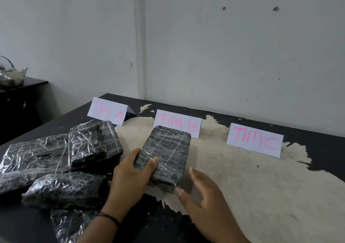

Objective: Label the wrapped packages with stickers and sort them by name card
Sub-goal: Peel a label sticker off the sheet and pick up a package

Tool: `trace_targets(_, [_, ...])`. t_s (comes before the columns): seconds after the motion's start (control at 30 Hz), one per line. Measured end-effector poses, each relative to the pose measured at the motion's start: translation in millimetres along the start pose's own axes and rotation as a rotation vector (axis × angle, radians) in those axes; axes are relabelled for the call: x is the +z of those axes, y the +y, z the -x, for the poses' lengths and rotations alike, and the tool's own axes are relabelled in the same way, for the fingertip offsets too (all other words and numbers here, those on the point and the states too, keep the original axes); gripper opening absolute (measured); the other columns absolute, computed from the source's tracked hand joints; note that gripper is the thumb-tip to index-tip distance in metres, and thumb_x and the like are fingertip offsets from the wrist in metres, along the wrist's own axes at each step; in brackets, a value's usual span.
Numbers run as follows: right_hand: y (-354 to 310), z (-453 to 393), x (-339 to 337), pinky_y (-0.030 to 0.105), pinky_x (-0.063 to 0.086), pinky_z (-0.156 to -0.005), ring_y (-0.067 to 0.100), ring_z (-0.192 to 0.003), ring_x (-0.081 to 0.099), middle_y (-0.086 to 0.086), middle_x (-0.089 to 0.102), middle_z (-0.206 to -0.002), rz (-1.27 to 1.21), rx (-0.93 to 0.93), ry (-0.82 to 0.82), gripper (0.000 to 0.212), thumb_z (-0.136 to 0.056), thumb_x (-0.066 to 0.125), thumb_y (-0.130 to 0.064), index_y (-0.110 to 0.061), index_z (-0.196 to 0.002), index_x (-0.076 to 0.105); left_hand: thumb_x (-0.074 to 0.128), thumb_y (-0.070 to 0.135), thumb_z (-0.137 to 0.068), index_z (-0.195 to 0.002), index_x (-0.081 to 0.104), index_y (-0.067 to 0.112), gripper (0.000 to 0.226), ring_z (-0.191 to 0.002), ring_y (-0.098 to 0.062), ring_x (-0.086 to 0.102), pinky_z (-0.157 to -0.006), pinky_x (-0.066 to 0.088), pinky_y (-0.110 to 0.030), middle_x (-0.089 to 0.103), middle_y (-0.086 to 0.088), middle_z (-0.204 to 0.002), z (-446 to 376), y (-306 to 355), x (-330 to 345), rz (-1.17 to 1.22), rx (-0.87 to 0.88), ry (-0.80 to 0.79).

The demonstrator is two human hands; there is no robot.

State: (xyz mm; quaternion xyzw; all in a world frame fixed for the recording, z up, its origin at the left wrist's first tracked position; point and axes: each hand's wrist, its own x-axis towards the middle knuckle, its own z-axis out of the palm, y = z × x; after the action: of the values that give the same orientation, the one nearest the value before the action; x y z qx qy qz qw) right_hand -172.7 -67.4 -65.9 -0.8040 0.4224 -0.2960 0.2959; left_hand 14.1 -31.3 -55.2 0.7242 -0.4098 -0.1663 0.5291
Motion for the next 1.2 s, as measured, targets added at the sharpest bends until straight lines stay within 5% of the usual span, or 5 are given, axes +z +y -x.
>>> trace_targets(0.13, [3.1, 1.1, -2.2, 0.024, 0.016, -0.115, -0.001, -0.139, 0.017, -0.017, 0.025, -0.151, -0.013, 0.097, 0.027, 0.109, -0.058, 0.026, -0.092, -0.030, -0.147, 0.024, 0.068, 0.044, -0.078, -0.116, 0.060, 0.026, 0.043, -0.090, 0.000, 0.063, -0.081, 0.054, -0.025, 0.068, 0.011, -0.101, 1.3, 8.6, 2.9, 0.060, 0.032, -0.040])
trace_targets(0.33, [-7.4, 1.0, -25.1, 0.014, 0.032, -0.100, -0.006, -0.123, 0.035, -0.022, 0.036, -0.143, -0.374, 0.229, 0.108, 0.091, -0.067, 0.052, -0.071, -0.033, -0.145, 0.027, 0.067, 0.053, -0.075, -0.115, 0.059, 0.029, 0.047, -0.098, -0.004, 0.063, -0.087, 0.053, -0.033, 0.068, 0.013, -0.106, 8.7, 28.6, 20.8, 0.107, 0.094, -0.124])
trace_targets(0.73, [21.1, 34.5, -80.7, 0.017, 0.050, -0.078, -0.004, -0.093, 0.063, -0.022, 0.066, -0.104, -0.523, 0.390, 0.328, 0.030, -0.091, 0.057, -0.025, -0.042, -0.116, 0.055, 0.067, 0.033, -0.084, -0.087, 0.060, 0.009, 0.025, -0.053, -0.012, 0.054, -0.051, 0.046, -0.021, 0.061, -0.007, -0.066, 23.1, 56.6, 82.1, 0.355, -0.018, -0.414])
trace_targets(0.93, [30.2, 51.2, -84.4, 0.024, 0.051, -0.085, -0.002, -0.094, 0.062, -0.021, 0.067, -0.100, -0.524, 0.447, 0.364, 0.025, -0.092, 0.055, -0.024, -0.047, -0.099, 0.057, 0.064, 0.030, -0.086, -0.111, 0.058, 0.034, 0.026, -0.081, -0.005, 0.068, -0.066, 0.054, -0.020, 0.072, 0.011, -0.095, 43.9, 42.5, 95.9, 0.348, 0.015, -0.490])
trace_targets(1.2, [36.4, 58.7, -75.8, 0.025, 0.047, -0.096, 0.000, -0.112, 0.055, -0.017, 0.058, -0.124, -0.438, 0.463, 0.399, 0.040, -0.094, 0.050, -0.030, -0.030, -0.134, 0.049, 0.061, 0.037, -0.086, -0.128, 0.053, 0.037, 0.043, -0.107, -0.001, 0.061, -0.093, 0.051, -0.026, 0.065, 0.019, -0.117, 50.4, 40.0, 88.9, 0.288, 0.140, -0.579])
